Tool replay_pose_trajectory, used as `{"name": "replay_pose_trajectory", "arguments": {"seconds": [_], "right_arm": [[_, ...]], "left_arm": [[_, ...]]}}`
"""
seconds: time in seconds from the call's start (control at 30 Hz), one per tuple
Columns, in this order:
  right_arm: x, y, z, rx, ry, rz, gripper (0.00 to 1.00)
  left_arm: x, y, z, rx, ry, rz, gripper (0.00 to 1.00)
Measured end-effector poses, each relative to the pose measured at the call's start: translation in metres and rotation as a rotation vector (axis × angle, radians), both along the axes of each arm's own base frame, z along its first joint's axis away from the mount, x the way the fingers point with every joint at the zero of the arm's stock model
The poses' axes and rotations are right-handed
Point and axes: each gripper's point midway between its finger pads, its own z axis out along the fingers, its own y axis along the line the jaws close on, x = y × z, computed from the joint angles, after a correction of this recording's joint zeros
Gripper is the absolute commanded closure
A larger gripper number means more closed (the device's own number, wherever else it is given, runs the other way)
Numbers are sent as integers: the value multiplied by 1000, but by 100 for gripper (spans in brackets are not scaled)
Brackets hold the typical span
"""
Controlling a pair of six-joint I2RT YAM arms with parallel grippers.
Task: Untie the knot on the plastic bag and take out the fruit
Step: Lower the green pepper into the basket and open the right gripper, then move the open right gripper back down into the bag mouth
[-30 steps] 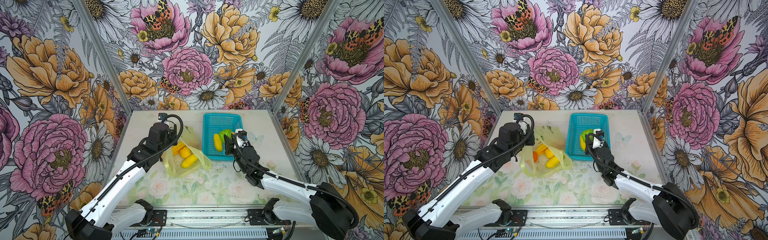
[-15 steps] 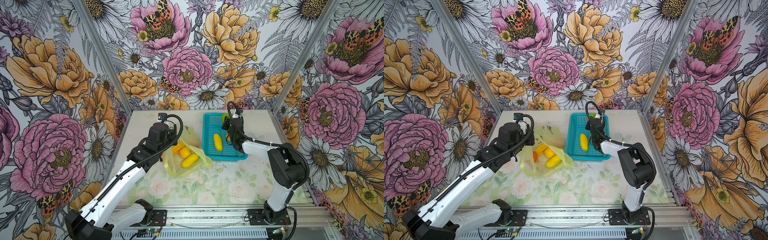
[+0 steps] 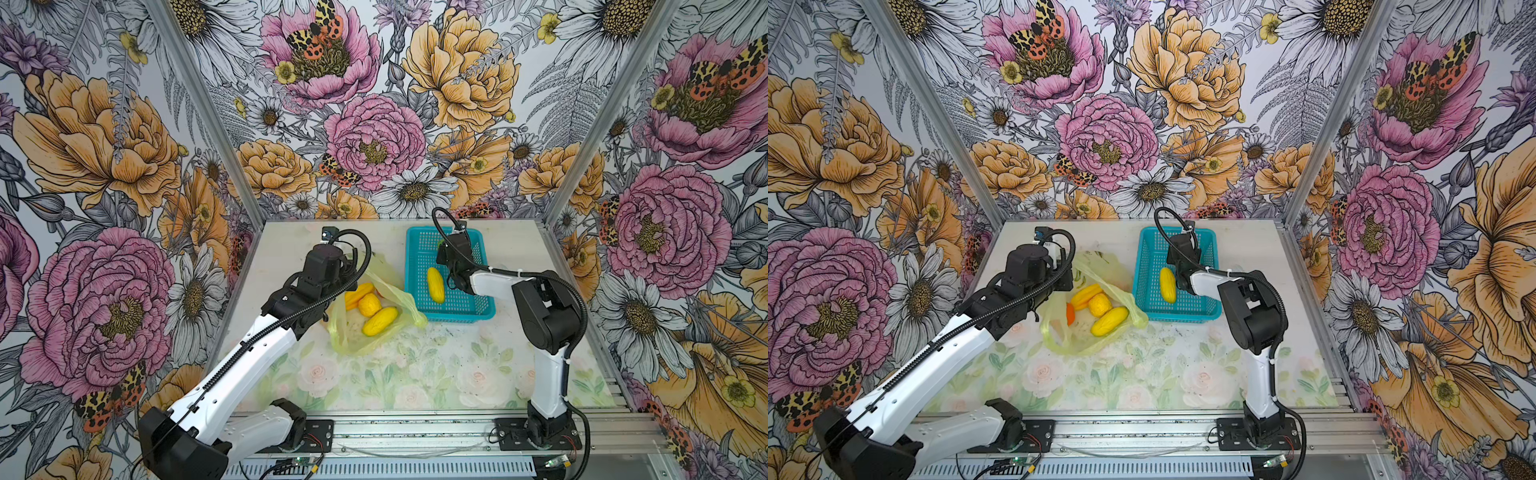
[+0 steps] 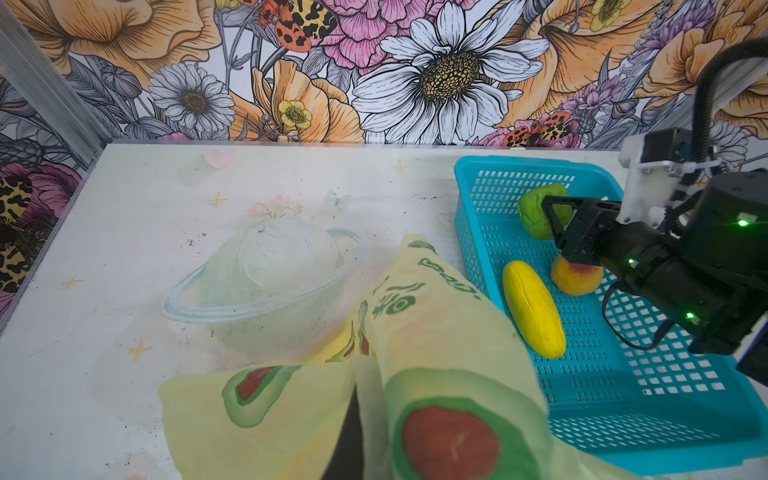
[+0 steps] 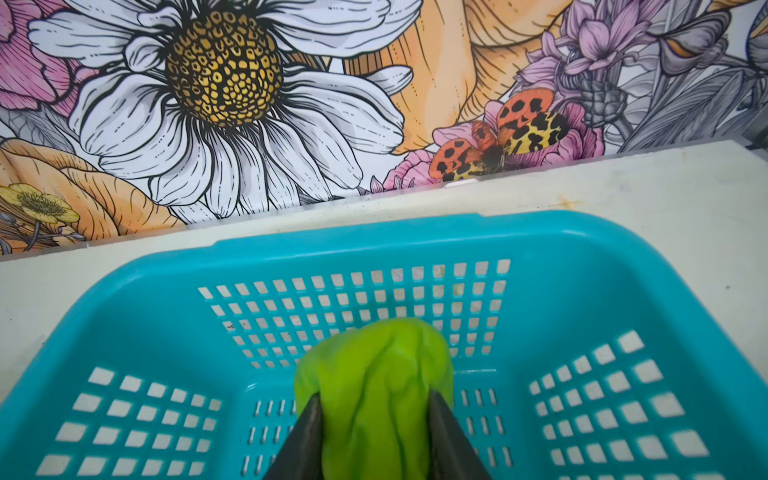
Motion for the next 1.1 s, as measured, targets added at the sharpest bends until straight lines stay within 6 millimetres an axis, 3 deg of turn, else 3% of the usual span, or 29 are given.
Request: {"name": "replay_pose_trajectory", "arguments": {"seconds": [0.1, 0.23, 0.4, 0.6, 0.7, 0.83, 0.97, 1.1], "right_arm": [[-1, 0, -1, -11, 8, 3, 53], [-2, -1, -4, -27, 22, 7, 27], [-6, 2, -7, -35, 23, 17, 15], [-42, 21, -12, -77, 48, 80, 14], [-59, 44, 10, -116, 23, 146, 15], [-78, 61, 61, -145, -49, 209, 17], [-95, 47, 120, -121, -174, 210, 18], [-120, 29, 156, -86, -283, 213, 26]], "left_arm": [[-2, 1, 4, -7, -12, 1, 100], [-2, 1, 4, -7, -11, 1, 100], [-1, 0, -3, -3, -3, -1, 100], [-6, 1, -23, 14, 31, -6, 100], [-10, 1, -18, -1, 18, -16, 100], [-12, 2, -9, -16, -4, -21, 100], [-10, 0, 3, -31, -26, -26, 100], [-9, -2, 16, -48, -50, -33, 100]]}}
